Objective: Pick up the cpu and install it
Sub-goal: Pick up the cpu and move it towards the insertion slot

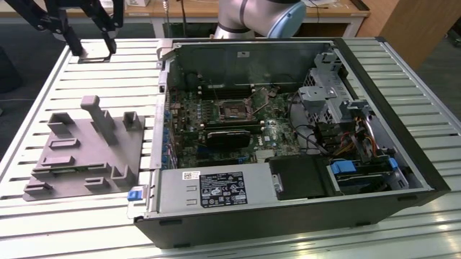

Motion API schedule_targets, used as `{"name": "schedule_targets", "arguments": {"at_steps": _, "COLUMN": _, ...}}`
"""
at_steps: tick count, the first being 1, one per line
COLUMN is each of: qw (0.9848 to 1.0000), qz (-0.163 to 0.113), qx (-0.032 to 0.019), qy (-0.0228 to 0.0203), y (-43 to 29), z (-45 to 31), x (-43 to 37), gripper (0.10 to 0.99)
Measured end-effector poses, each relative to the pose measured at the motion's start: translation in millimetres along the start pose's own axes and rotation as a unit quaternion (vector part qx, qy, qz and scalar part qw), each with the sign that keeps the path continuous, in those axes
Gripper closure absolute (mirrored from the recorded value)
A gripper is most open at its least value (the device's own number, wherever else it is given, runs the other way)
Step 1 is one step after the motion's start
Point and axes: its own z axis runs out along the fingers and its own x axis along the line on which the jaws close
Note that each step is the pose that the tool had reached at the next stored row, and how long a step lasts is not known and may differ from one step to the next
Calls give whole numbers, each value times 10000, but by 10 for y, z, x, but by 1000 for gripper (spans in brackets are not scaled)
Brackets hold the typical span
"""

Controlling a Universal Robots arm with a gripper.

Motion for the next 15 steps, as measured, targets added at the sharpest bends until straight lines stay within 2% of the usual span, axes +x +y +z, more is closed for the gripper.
{"name": "schedule_targets", "arguments": {"at_steps": 15, "qw": 10000, "qz": 0, "qx": 0, "qy": 0, "y": 103, "z": 14, "x": -276, "gripper": 557}}
